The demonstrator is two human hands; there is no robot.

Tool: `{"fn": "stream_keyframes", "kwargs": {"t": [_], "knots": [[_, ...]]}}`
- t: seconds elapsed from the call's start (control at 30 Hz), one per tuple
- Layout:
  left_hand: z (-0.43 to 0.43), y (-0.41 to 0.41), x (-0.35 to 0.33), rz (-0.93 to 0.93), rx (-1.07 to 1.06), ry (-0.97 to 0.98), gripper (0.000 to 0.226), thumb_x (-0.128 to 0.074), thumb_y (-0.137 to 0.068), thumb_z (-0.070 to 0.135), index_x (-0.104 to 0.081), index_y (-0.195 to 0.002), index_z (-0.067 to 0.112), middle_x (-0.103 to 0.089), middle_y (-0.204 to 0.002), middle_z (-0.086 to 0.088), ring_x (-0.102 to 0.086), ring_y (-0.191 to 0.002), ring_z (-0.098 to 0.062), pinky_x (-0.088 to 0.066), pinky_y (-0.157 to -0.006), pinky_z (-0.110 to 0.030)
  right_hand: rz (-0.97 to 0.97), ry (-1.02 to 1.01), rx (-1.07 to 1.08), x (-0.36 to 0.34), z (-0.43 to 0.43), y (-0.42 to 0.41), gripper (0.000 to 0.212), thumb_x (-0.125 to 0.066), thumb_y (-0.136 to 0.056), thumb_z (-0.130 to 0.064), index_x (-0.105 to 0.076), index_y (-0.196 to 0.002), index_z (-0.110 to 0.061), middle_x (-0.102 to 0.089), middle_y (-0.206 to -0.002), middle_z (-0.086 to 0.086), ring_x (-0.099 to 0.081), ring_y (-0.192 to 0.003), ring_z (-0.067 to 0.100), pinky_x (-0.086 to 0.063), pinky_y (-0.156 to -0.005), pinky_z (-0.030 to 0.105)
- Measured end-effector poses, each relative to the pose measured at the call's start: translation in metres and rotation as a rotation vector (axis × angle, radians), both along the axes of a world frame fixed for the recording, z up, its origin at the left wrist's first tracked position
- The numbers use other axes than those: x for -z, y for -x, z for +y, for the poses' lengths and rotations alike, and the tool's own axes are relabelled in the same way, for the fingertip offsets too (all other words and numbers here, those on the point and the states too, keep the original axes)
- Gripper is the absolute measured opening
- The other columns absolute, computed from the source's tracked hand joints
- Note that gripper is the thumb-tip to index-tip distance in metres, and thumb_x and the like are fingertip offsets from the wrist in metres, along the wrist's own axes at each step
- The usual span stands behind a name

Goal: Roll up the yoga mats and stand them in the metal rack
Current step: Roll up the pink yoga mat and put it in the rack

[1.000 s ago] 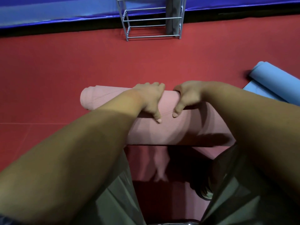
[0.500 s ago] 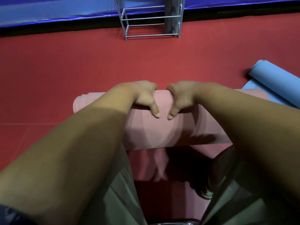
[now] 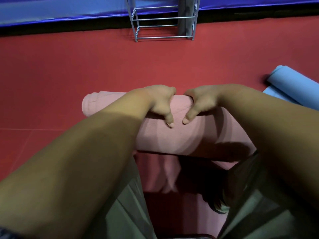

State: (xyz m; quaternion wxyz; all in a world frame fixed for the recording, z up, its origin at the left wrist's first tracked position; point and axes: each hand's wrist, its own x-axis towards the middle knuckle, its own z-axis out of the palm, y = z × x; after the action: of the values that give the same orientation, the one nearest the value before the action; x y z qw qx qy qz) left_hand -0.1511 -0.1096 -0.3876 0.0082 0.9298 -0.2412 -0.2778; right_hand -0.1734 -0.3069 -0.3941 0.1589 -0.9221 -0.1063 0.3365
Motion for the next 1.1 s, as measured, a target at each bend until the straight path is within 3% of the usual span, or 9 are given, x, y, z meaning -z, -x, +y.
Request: {"fn": "stream_keyframes", "kwargs": {"t": [0.17,0.37,0.47,0.57,0.67,0.77,0.93,1.0,1.1], "knots": [[0.009,-0.007,-0.002,0.093,-0.083,0.048,0.089,-0.102,-0.041,0.059,-0.063,-0.117,0.033,-0.070,-0.106,0.013,-0.068,-0.093,-0.015,-0.058,-0.085,-0.033,-0.032,0.052,-0.050,0.006,0.012,0.000,0.132,-0.099,-0.044,-0.071,-0.040,-0.154,-0.027,-0.061,-0.136,-0.005,-0.060,-0.124,0.024,-0.050,-0.111,0.044],[0.003,-0.006,-0.001,0.081,-0.056,0.016,0.093,-0.099,-0.044,0.065,-0.058,-0.122,0.033,-0.067,-0.113,0.012,-0.066,-0.099,-0.018,-0.058,-0.093,-0.040,-0.099,0.069,-0.055,0.002,0.012,0.000,0.085,-0.100,-0.048,-0.064,-0.059,-0.113,-0.027,-0.072,-0.099,-0.006,-0.068,-0.090,0.018,-0.060,-0.087,0.040],[-0.004,-0.001,0.002,0.018,0.037,-0.027,0.111,-0.096,-0.045,0.073,-0.051,-0.137,0.029,-0.060,-0.130,0.004,-0.059,-0.116,-0.024,-0.053,-0.103,-0.046,-0.076,0.039,-0.039,0.005,0.006,-0.002,0.080,-0.099,-0.046,-0.065,-0.066,-0.109,-0.028,-0.077,-0.098,-0.007,-0.072,-0.091,0.018,-0.060,-0.091,0.039],[-0.010,0.007,0.003,-0.041,0.097,-0.093,0.124,-0.095,-0.039,0.077,-0.044,-0.141,0.027,-0.054,-0.131,0.002,-0.054,-0.122,-0.028,-0.051,-0.103,-0.049,-0.034,0.017,-0.021,0.006,-0.002,-0.004,0.075,-0.099,-0.049,-0.065,-0.071,-0.108,-0.029,-0.078,-0.100,-0.010,-0.073,-0.094,0.016,-0.059,-0.096,0.039],[-0.011,0.006,0.003,-0.053,0.076,-0.057,0.104,-0.096,-0.041,0.074,-0.049,-0.119,0.025,-0.057,-0.109,0.007,-0.062,-0.106,-0.027,-0.055,-0.091,-0.043,0.012,-0.008,-0.016,0.006,-0.004,-0.004,0.074,-0.099,-0.048,-0.065,-0.070,-0.108,-0.032,-0.078,-0.100,-0.014,-0.072,-0.096,0.013,-0.058,-0.098,0.039],[-0.005,0.000,0.000,-0.008,0.022,-0.005,0.099,-0.097,-0.038,0.071,-0.054,-0.115,0.027,-0.061,-0.101,0.011,-0.064,-0.094,-0.022,-0.057,-0.084,-0.040,0.025,-0.033,-0.008,0.005,-0.002,-0.004,0.082,-0.098,-0.049,-0.068,-0.064,-0.116,-0.035,-0.074,-0.109,-0.014,-0.069,-0.102,0.012,-0.055,-0.101,0.039],[0.006,-0.010,-0.002,0.063,-0.064,0.033,0.092,-0.099,-0.037,0.066,-0.063,-0.114,0.032,-0.069,-0.103,0.013,-0.067,-0.090,-0.015,-0.058,-0.082,-0.035,-0.028,0.014,-0.061,0.007,0.008,-0.003,0.127,-0.096,-0.038,-0.076,-0.046,-0.145,-0.031,-0.064,-0.128,-0.008,-0.063,-0.116,0.021,-0.052,-0.107,0.044],[0.007,-0.011,-0.002,0.083,-0.079,0.031,0.090,-0.100,-0.038,0.065,-0.063,-0.114,0.032,-0.070,-0.103,0.013,-0.068,-0.092,-0.016,-0.059,-0.086,-0.036,-0.070,0.034,-0.077,0.008,0.013,-0.002,0.123,-0.097,-0.041,-0.073,-0.047,-0.144,-0.028,-0.064,-0.126,-0.006,-0.063,-0.114,0.022,-0.053,-0.105,0.043],[0.002,-0.009,-0.001,0.068,-0.061,0.009,0.092,-0.099,-0.041,0.066,-0.060,-0.118,0.032,-0.068,-0.107,0.012,-0.067,-0.097,-0.019,-0.059,-0.089,-0.038,-0.106,0.053,-0.068,0.008,0.012,-0.002,0.098,-0.099,-0.047,-0.066,-0.056,-0.126,-0.028,-0.069,-0.108,-0.008,-0.067,-0.098,0.019,-0.058,-0.094,0.041]]}}
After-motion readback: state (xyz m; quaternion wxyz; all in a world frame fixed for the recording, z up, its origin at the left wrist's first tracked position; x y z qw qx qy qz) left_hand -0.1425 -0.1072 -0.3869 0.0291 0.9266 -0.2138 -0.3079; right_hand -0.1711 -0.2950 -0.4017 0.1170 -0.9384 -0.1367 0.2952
